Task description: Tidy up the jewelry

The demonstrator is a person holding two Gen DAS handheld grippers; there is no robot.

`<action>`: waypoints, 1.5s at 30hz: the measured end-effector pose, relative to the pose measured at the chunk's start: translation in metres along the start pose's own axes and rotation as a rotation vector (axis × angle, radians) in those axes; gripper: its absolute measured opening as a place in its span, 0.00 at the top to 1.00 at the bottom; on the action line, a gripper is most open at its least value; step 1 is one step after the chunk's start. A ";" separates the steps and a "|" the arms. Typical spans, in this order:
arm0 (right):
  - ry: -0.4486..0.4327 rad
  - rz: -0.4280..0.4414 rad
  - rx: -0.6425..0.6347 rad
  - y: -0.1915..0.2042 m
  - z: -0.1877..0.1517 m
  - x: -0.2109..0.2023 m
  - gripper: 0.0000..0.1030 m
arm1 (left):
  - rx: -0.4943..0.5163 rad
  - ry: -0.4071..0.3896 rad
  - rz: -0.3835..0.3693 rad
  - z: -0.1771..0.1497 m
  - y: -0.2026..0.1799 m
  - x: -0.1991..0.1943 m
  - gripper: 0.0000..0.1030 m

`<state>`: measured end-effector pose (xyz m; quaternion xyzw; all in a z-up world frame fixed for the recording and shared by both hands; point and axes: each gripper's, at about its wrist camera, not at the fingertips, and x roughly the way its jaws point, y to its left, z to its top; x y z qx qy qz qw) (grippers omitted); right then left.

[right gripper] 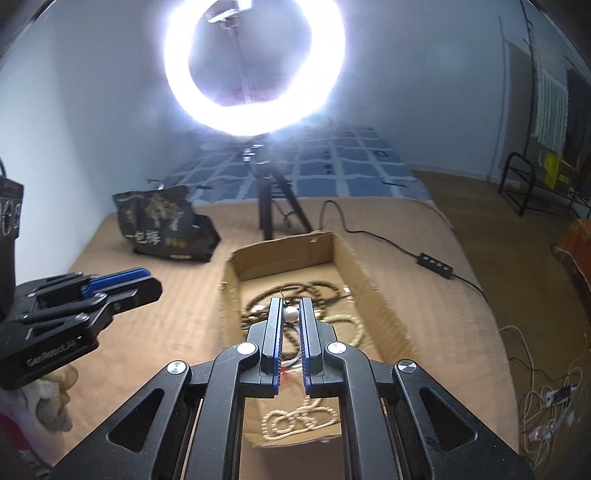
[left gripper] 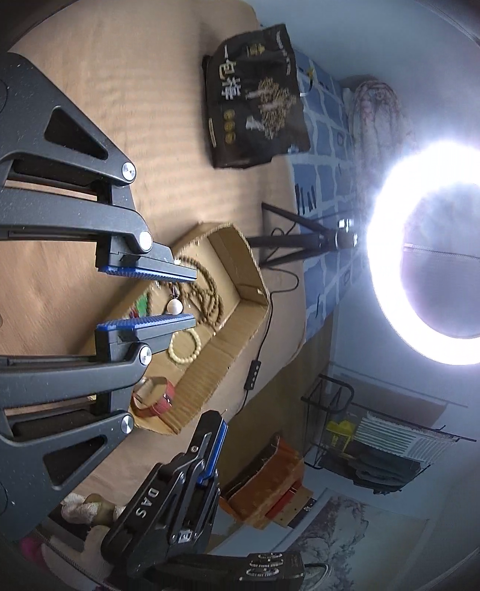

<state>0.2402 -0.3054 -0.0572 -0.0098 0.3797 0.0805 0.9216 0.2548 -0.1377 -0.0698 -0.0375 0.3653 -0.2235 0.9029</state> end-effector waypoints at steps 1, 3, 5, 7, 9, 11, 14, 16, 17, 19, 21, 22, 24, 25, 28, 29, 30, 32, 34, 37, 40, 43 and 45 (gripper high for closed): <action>0.003 -0.007 0.005 -0.004 0.001 0.002 0.93 | -0.001 0.003 -0.004 0.000 -0.002 0.002 0.84; 0.008 -0.015 0.018 -0.012 0.003 0.007 0.93 | 0.001 0.013 -0.010 -0.001 -0.009 0.009 0.84; 0.013 -0.022 0.027 -0.018 0.005 0.011 0.93 | 0.006 0.022 -0.014 -0.003 -0.013 0.014 0.84; 0.019 -0.027 0.033 -0.023 0.006 0.016 0.93 | 0.006 0.032 -0.019 -0.004 -0.017 0.020 0.84; 0.024 -0.030 0.037 -0.026 0.007 0.020 0.93 | 0.005 0.044 -0.025 -0.005 -0.020 0.026 0.84; 0.029 -0.032 0.042 -0.029 0.007 0.025 0.93 | 0.005 0.054 -0.032 -0.006 -0.023 0.031 0.84; 0.041 -0.017 0.055 -0.031 0.009 0.032 0.93 | 0.012 0.065 -0.036 -0.008 -0.029 0.037 0.84; 0.045 -0.013 0.059 -0.032 0.009 0.034 0.93 | 0.009 0.072 -0.045 -0.008 -0.030 0.041 0.84; 0.047 -0.012 0.060 -0.032 0.009 0.035 0.93 | 0.005 0.076 -0.048 -0.008 -0.031 0.042 0.84; 0.051 -0.015 0.065 -0.033 0.010 0.038 0.93 | 0.000 0.081 -0.054 -0.008 -0.031 0.045 0.84; 0.057 -0.008 0.075 -0.034 0.010 0.040 0.93 | -0.005 0.082 -0.053 -0.008 -0.031 0.046 0.84; 0.061 -0.002 0.082 -0.035 0.009 0.041 0.93 | -0.008 0.081 -0.055 -0.008 -0.031 0.046 0.84; 0.066 -0.007 0.089 -0.036 0.009 0.043 0.93 | -0.013 0.083 -0.062 -0.007 -0.031 0.046 0.84; 0.072 -0.006 0.090 -0.037 0.009 0.044 0.93 | -0.014 0.082 -0.061 -0.007 -0.031 0.046 0.84; 0.079 -0.013 0.094 -0.038 0.008 0.045 0.87 | -0.017 0.083 -0.066 -0.006 -0.032 0.045 0.74; 0.079 -0.017 0.097 -0.038 0.008 0.045 0.80 | -0.019 0.083 -0.065 -0.006 -0.032 0.045 0.63; 0.077 -0.020 0.099 -0.039 0.008 0.045 0.76 | -0.024 0.080 -0.064 -0.006 -0.032 0.044 0.59; 0.070 -0.025 0.097 -0.039 0.008 0.043 0.69 | -0.023 0.080 -0.060 -0.006 -0.032 0.045 0.59; 0.069 -0.036 0.097 -0.040 0.008 0.042 0.68 | -0.021 0.080 -0.053 -0.006 -0.032 0.045 0.59; 0.068 -0.057 0.103 -0.042 0.009 0.041 0.51 | -0.020 0.085 -0.046 -0.007 -0.031 0.045 0.59; 0.054 -0.080 0.104 -0.042 0.009 0.039 0.38 | -0.013 0.087 -0.038 -0.007 -0.031 0.044 0.59; 0.054 -0.091 0.105 -0.043 0.010 0.039 0.38 | -0.005 0.081 -0.026 -0.008 -0.031 0.043 0.48; 0.055 -0.104 0.107 -0.043 0.011 0.039 0.35 | -0.002 0.073 -0.019 -0.008 -0.031 0.041 0.42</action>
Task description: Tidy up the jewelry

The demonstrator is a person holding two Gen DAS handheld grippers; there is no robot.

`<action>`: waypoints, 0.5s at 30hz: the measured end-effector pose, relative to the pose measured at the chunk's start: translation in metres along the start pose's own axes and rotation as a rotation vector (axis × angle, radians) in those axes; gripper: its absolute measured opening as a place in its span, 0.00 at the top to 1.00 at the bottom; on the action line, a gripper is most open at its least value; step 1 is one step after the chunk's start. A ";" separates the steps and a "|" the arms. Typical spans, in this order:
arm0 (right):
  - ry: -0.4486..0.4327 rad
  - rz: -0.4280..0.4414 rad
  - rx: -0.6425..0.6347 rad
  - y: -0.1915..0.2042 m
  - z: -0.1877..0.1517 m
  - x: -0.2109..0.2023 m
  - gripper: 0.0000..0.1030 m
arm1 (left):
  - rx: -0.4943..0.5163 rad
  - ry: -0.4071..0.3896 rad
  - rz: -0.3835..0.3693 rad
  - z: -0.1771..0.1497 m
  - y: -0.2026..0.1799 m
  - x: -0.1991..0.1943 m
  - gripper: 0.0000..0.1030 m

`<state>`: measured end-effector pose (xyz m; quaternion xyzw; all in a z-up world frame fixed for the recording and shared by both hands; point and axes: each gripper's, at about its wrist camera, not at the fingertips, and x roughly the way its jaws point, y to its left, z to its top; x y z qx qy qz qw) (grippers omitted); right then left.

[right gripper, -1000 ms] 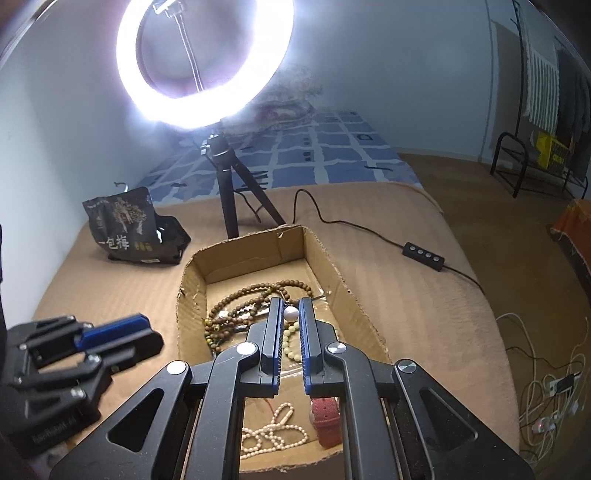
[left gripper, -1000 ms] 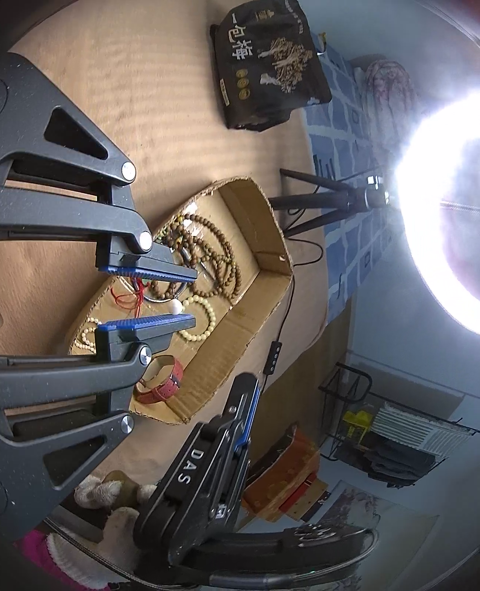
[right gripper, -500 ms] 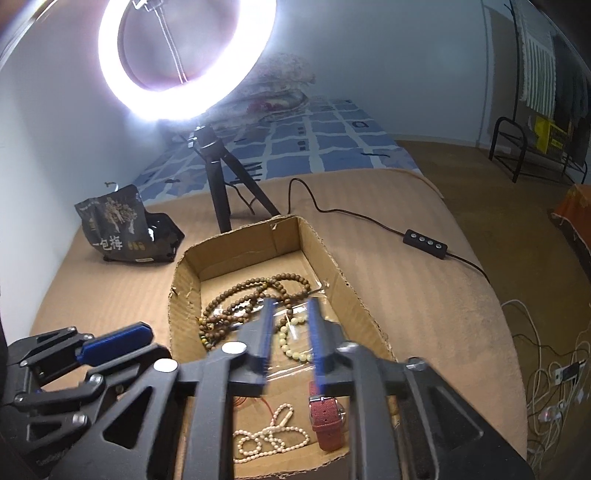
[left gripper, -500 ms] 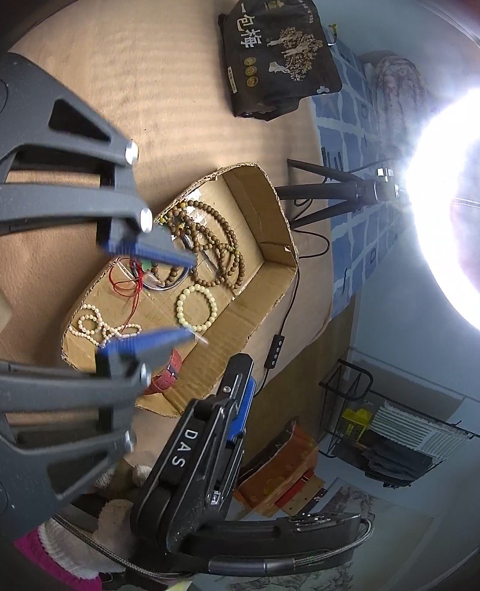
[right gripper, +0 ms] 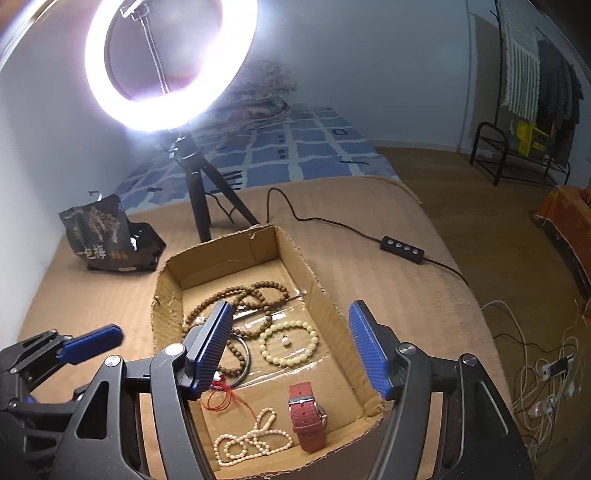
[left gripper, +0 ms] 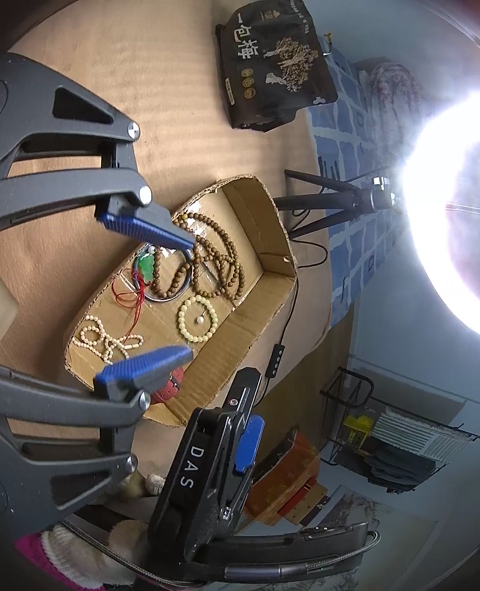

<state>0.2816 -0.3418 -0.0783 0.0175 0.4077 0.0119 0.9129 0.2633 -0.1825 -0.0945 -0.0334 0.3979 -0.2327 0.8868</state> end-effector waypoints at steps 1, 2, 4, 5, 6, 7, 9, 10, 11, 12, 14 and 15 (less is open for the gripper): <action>0.000 -0.006 0.001 0.000 0.000 0.000 0.32 | 0.001 0.000 0.003 0.000 0.000 0.000 0.41; 0.000 -0.010 0.001 0.000 0.000 -0.001 0.31 | 0.002 -0.001 0.006 0.000 0.000 -0.001 0.40; -0.003 -0.018 0.000 0.000 0.000 -0.003 0.30 | 0.003 -0.007 0.014 -0.001 0.000 -0.003 0.40; -0.003 -0.021 0.000 0.000 0.000 -0.003 0.30 | 0.003 -0.008 0.019 -0.001 0.001 -0.005 0.38; -0.002 -0.023 -0.001 0.001 0.000 -0.003 0.30 | 0.003 -0.009 0.024 -0.001 0.001 -0.005 0.36; 0.001 -0.026 -0.002 0.001 0.000 -0.004 0.29 | 0.002 -0.012 0.028 -0.001 0.001 -0.007 0.35; 0.001 -0.032 -0.004 0.003 -0.001 -0.006 0.28 | -0.003 -0.017 0.030 -0.001 0.002 -0.010 0.34; 0.000 -0.034 -0.004 0.003 -0.001 -0.007 0.27 | -0.004 -0.019 0.031 -0.001 0.002 -0.011 0.34; -0.001 -0.034 -0.005 0.004 -0.002 -0.008 0.27 | -0.005 -0.022 0.032 -0.001 0.002 -0.014 0.34; -0.002 -0.035 -0.005 0.004 -0.002 -0.010 0.27 | -0.005 -0.025 0.033 -0.001 0.002 -0.016 0.34; -0.006 -0.038 -0.004 0.005 -0.002 -0.014 0.27 | -0.002 -0.033 0.038 -0.001 0.002 -0.021 0.34; -0.007 -0.039 -0.004 0.006 -0.002 -0.015 0.27 | 0.000 -0.037 0.041 -0.001 0.001 -0.024 0.34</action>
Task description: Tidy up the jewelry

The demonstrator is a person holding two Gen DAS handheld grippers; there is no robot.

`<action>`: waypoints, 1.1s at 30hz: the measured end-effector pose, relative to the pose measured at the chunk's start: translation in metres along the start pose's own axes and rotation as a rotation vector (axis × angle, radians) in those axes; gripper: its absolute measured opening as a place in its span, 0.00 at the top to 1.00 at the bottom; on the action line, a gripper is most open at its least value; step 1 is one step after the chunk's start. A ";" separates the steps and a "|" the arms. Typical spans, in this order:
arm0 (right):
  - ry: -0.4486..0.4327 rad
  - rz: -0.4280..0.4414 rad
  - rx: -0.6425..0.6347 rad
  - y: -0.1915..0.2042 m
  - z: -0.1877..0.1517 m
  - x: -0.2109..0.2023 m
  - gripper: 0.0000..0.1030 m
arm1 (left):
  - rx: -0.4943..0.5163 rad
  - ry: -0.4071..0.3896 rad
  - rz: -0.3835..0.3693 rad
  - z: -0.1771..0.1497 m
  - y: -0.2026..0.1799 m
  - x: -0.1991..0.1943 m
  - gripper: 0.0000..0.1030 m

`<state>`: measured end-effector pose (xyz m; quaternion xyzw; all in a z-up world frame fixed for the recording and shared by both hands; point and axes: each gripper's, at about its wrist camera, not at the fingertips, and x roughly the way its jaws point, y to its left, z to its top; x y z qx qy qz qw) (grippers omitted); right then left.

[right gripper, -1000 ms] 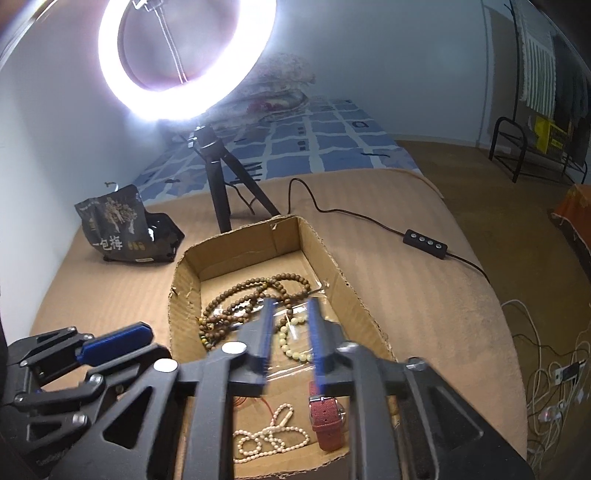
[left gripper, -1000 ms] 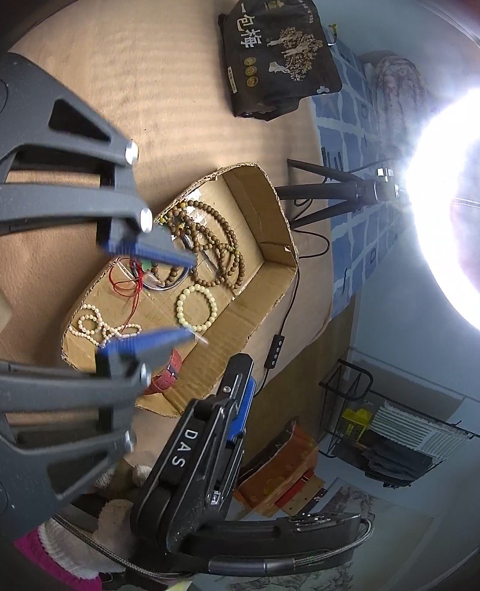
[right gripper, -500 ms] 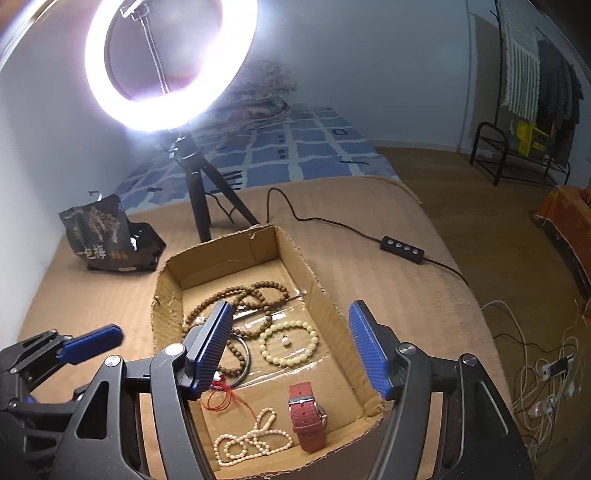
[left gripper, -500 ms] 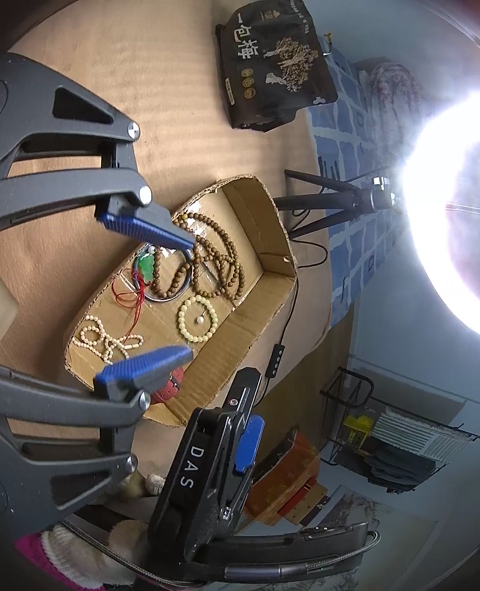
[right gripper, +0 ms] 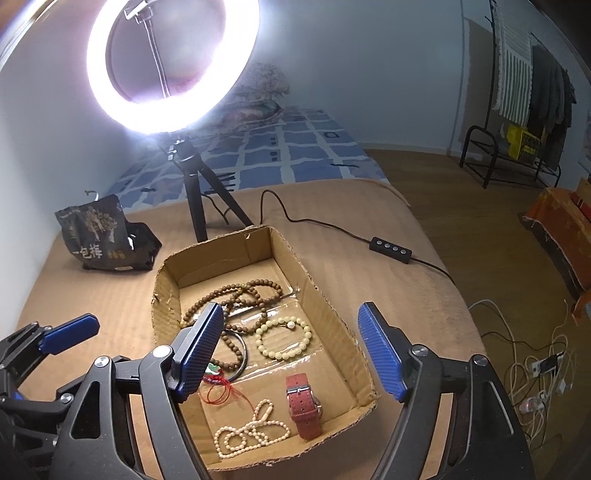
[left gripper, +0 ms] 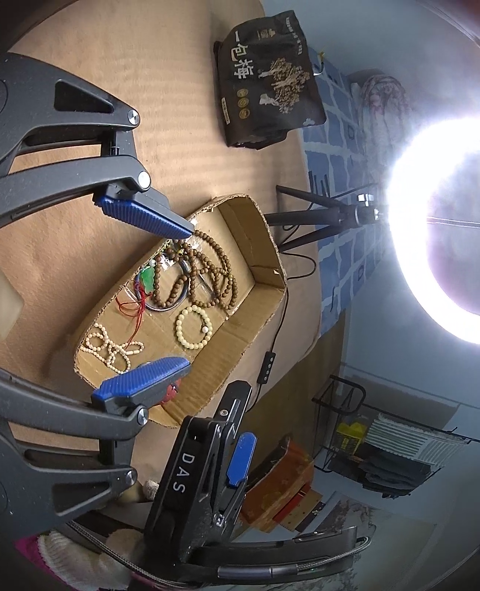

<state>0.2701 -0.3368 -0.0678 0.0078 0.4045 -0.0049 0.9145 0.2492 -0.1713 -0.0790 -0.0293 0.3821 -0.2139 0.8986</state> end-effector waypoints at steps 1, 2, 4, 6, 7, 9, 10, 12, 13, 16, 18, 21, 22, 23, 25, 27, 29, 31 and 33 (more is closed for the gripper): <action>-0.003 -0.001 0.001 0.001 0.000 -0.002 0.27 | 0.002 -0.003 0.003 0.000 0.000 -0.003 0.34; -0.005 -0.003 0.000 0.001 0.000 -0.005 0.27 | 0.005 -0.008 0.005 0.000 -0.001 -0.006 0.34; -0.012 -0.009 -0.004 0.002 0.000 -0.011 0.27 | 0.004 -0.015 0.005 -0.001 -0.002 -0.012 0.33; -0.020 -0.015 -0.010 0.004 -0.001 -0.017 0.27 | 0.004 -0.024 0.006 -0.002 -0.003 -0.019 0.33; -0.024 -0.017 -0.011 0.005 -0.002 -0.020 0.26 | 0.006 -0.031 0.009 -0.002 -0.003 -0.024 0.33; -0.028 -0.017 -0.012 0.005 -0.002 -0.026 0.26 | 0.008 -0.048 0.014 -0.003 -0.005 -0.033 0.30; -0.031 -0.018 -0.009 0.005 -0.003 -0.030 0.26 | 0.008 -0.055 0.015 -0.004 -0.005 -0.037 0.29; -0.036 -0.020 0.001 0.004 -0.004 -0.036 0.26 | 0.007 -0.070 0.020 -0.005 -0.006 -0.046 0.28; -0.041 -0.020 0.007 0.004 -0.004 -0.040 0.26 | 0.008 -0.075 0.022 -0.005 -0.006 -0.050 0.28; -0.054 -0.024 0.016 0.003 -0.007 -0.052 0.25 | 0.016 -0.094 0.032 -0.007 -0.008 -0.064 0.27; -0.062 -0.031 0.015 0.004 -0.010 -0.061 0.25 | 0.022 -0.105 0.038 -0.010 -0.009 -0.074 0.25; -0.070 -0.036 0.011 0.008 -0.017 -0.073 0.23 | 0.038 -0.132 0.050 -0.014 -0.013 -0.090 0.19; -0.071 -0.039 0.008 0.009 -0.018 -0.076 0.23 | 0.044 -0.142 0.055 -0.015 -0.014 -0.095 0.19; -0.073 -0.045 0.001 0.011 -0.020 -0.081 0.23 | 0.050 -0.148 0.058 -0.016 -0.016 -0.099 0.18; -0.086 -0.062 -0.016 0.016 -0.023 -0.090 0.23 | 0.063 -0.156 0.066 -0.019 -0.019 -0.107 0.18; -0.103 -0.083 -0.034 0.021 -0.027 -0.099 0.23 | 0.075 -0.162 0.070 -0.024 -0.021 -0.116 0.18; -0.120 -0.100 -0.061 0.027 -0.030 -0.108 0.23 | 0.088 -0.165 0.079 -0.029 -0.023 -0.124 0.15; -0.134 -0.111 -0.081 0.032 -0.034 -0.118 0.23 | 0.092 -0.166 0.090 -0.034 -0.023 -0.132 0.11; -0.149 -0.112 -0.090 0.035 -0.036 -0.126 0.23 | 0.094 -0.167 0.092 -0.040 -0.022 -0.141 0.11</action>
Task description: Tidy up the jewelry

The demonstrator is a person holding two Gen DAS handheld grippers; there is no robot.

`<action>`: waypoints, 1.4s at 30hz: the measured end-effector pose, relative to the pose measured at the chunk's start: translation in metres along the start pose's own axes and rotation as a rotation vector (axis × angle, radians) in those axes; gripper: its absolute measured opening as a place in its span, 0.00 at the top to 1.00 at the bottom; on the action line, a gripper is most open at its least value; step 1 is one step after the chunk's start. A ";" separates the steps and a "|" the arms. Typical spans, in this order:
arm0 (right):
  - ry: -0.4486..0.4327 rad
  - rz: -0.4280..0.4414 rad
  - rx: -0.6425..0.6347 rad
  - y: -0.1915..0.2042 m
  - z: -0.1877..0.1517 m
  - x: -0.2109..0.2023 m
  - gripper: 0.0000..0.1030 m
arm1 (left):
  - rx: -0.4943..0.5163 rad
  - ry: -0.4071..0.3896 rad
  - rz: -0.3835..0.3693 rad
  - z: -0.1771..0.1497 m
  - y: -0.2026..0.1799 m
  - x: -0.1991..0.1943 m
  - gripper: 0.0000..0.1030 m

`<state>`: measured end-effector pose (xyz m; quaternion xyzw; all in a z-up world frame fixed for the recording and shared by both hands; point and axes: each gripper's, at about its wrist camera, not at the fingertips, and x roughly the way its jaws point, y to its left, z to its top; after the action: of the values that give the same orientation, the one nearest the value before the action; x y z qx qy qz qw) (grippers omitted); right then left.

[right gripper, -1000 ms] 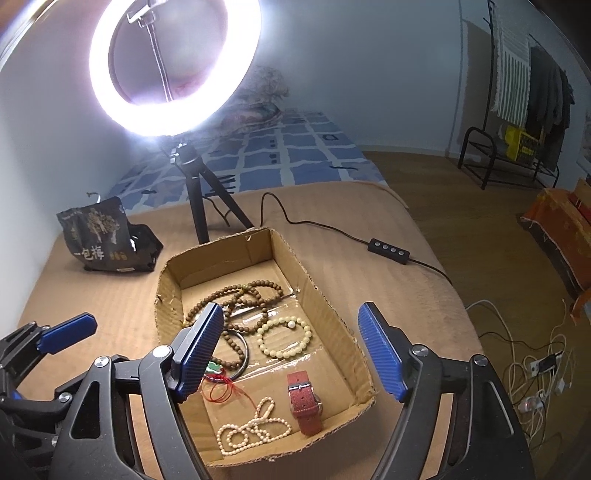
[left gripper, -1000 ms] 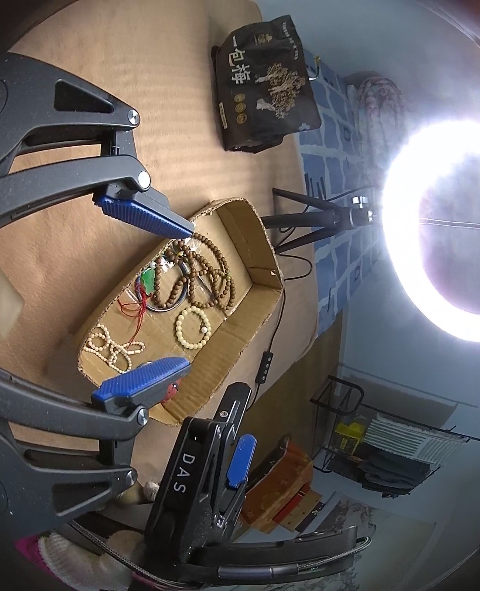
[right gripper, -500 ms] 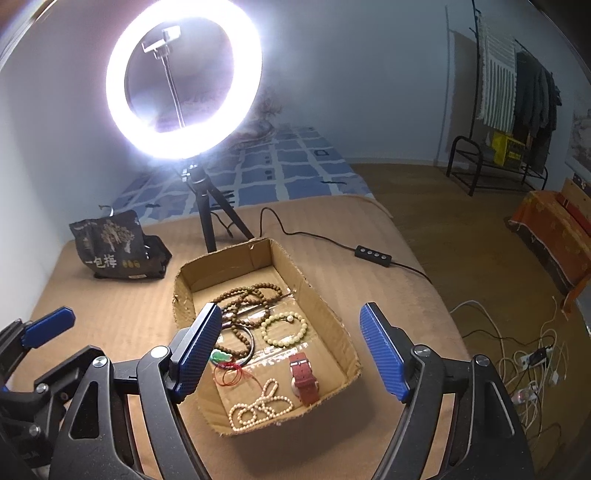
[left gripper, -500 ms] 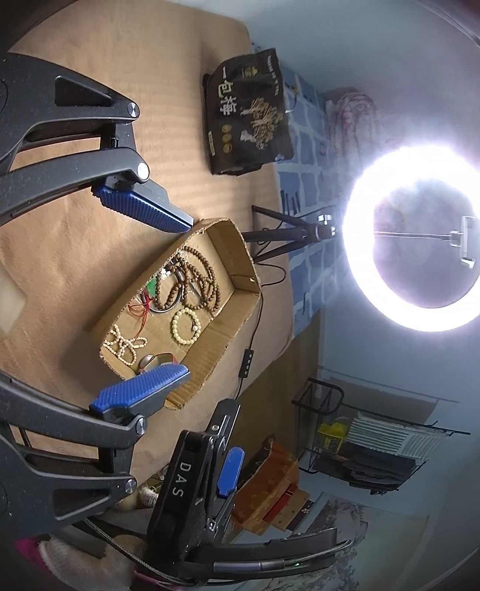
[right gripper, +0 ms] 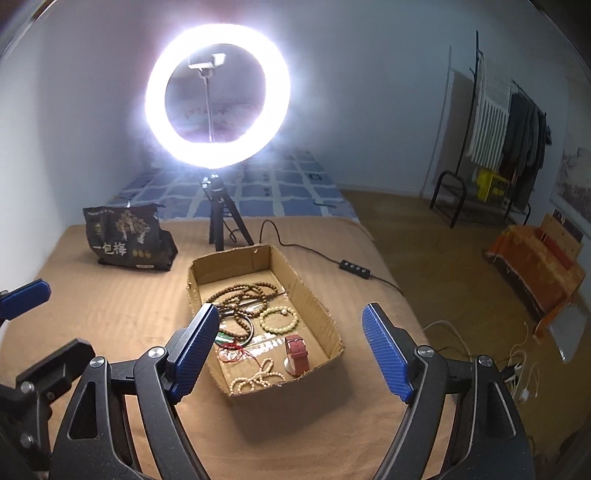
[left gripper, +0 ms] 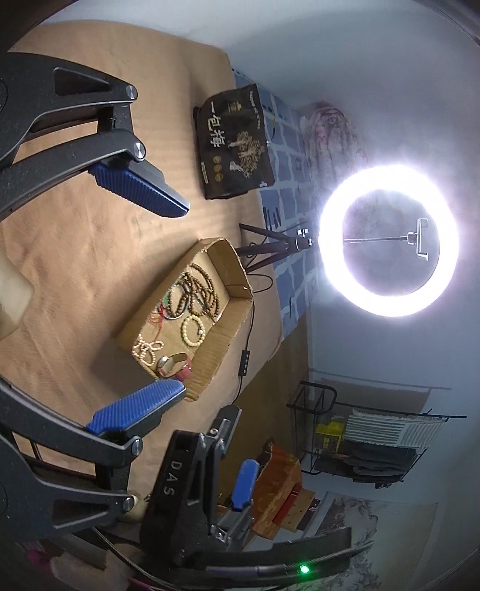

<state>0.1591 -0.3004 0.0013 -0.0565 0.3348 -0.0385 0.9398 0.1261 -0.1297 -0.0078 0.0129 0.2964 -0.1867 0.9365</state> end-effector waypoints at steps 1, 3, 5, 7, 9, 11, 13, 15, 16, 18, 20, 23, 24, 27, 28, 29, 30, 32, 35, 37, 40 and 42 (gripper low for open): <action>-0.012 0.002 -0.005 0.002 -0.001 -0.006 0.23 | 0.002 -0.002 0.001 -0.002 0.001 -0.005 0.11; -0.030 0.005 -0.009 0.003 -0.003 -0.016 0.23 | 0.009 -0.009 0.006 -0.006 0.002 -0.014 0.11; -0.044 0.012 -0.010 0.005 -0.005 -0.026 0.23 | 0.014 -0.013 0.008 -0.010 0.003 -0.024 0.11; -0.061 0.022 -0.001 0.006 -0.008 -0.036 0.22 | 0.014 -0.012 0.003 -0.016 0.005 -0.032 0.11; -0.077 0.030 0.009 0.006 -0.011 -0.044 0.22 | 0.011 -0.009 -0.003 -0.020 0.007 -0.039 0.11; -0.092 0.034 0.015 0.007 -0.013 -0.051 0.21 | 0.010 -0.013 -0.003 -0.023 0.008 -0.047 0.10; -0.109 0.030 0.018 0.008 -0.015 -0.058 0.21 | 0.009 -0.018 0.003 -0.026 0.009 -0.054 0.10; -0.126 0.026 0.015 0.011 -0.018 -0.064 0.20 | 0.002 -0.019 0.002 -0.027 0.011 -0.057 0.03; -0.129 0.026 0.012 0.012 -0.018 -0.066 0.20 | -0.004 -0.022 -0.001 -0.028 0.012 -0.060 0.02; -0.131 0.031 0.007 0.014 -0.020 -0.067 0.20 | -0.008 -0.031 0.006 -0.029 0.012 -0.064 0.02; -0.129 0.036 0.007 0.015 -0.023 -0.067 0.20 | -0.004 -0.040 0.026 -0.030 0.010 -0.068 0.01; -0.128 0.033 0.006 0.015 -0.026 -0.068 0.20 | -0.010 -0.047 0.042 -0.030 0.009 -0.070 0.00; -0.131 0.030 0.004 0.014 -0.026 -0.068 0.20 | -0.016 -0.045 0.045 -0.030 0.010 -0.069 0.00; -0.141 0.019 -0.002 0.014 -0.027 -0.069 0.20 | -0.026 -0.043 0.057 -0.030 0.011 -0.068 0.00; -0.143 0.018 0.000 0.014 -0.027 -0.069 0.20 | -0.030 -0.043 0.060 -0.031 0.012 -0.067 0.00; -0.144 0.019 0.002 0.013 -0.027 -0.070 0.20 | -0.034 -0.042 0.063 -0.031 0.012 -0.067 0.00; -0.145 0.021 0.007 0.012 -0.027 -0.070 0.20 | -0.036 -0.040 0.066 -0.031 0.012 -0.066 0.00; -0.147 0.022 0.014 0.011 -0.028 -0.071 0.20 | -0.034 -0.035 0.071 -0.032 0.012 -0.064 0.00; -0.153 0.016 0.015 0.010 -0.029 -0.072 0.19 | -0.025 -0.028 0.076 -0.033 0.010 -0.062 0.00; -0.155 0.015 0.019 0.010 -0.029 -0.072 0.19 | -0.021 -0.028 0.079 -0.033 0.010 -0.062 0.00; -0.157 0.013 0.022 0.009 -0.029 -0.072 0.19 | -0.018 -0.027 0.082 -0.033 0.010 -0.061 0.00; -0.157 0.013 0.024 0.008 -0.029 -0.072 0.19 | -0.020 -0.026 0.085 -0.033 0.010 -0.061 0.00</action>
<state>0.0851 -0.2867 0.0226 -0.0459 0.2597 -0.0320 0.9641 0.0654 -0.0951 -0.0019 0.0138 0.2850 -0.1439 0.9476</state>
